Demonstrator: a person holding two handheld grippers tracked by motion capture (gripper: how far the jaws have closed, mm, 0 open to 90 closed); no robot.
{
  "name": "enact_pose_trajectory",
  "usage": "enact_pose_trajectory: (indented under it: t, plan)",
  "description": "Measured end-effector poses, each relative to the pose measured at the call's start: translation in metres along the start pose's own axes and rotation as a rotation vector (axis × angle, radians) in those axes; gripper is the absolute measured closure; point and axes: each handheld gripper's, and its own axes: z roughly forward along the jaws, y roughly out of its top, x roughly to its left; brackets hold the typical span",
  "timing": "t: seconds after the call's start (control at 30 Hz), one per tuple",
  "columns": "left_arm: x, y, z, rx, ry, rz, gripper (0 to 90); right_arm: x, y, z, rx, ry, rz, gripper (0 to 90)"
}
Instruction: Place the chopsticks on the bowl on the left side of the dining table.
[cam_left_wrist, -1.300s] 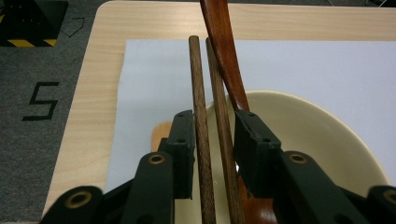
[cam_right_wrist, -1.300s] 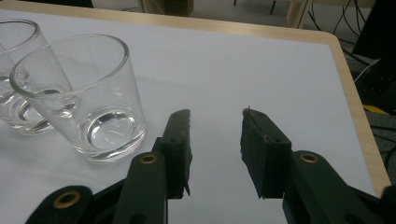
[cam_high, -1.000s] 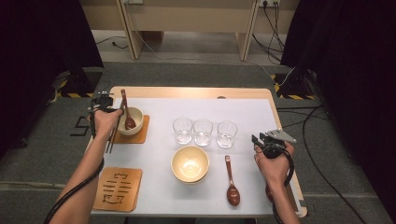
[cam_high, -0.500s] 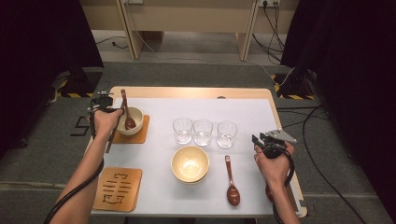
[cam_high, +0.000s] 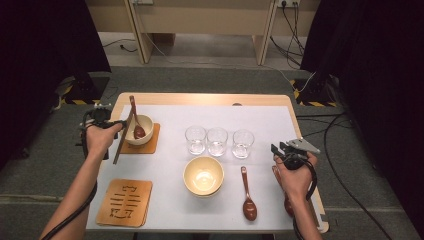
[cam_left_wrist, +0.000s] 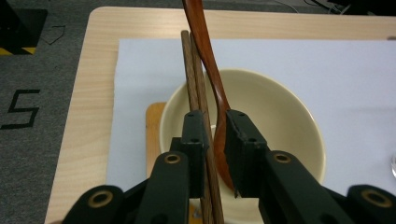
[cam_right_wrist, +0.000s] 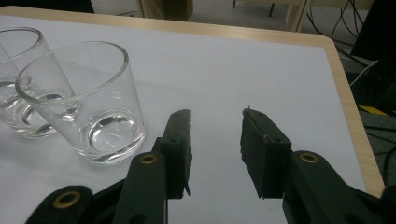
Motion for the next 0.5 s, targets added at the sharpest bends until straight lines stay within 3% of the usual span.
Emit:
enact_pose_trajectory:
  t: [0.33, 0.5]
  plan:
    - [0.009, -0.024, -0.018, -0.010, 0.012, 0.038, 85.3, 0.000, 0.000, -0.002, -0.002, -0.002, 0.007, 63.2]
    - [0.014, -0.038, -0.024, -0.013, -0.006, 0.056, 88.4, -0.001, 0.000, -0.004, 0.000, -0.004, 0.010, 63.2]
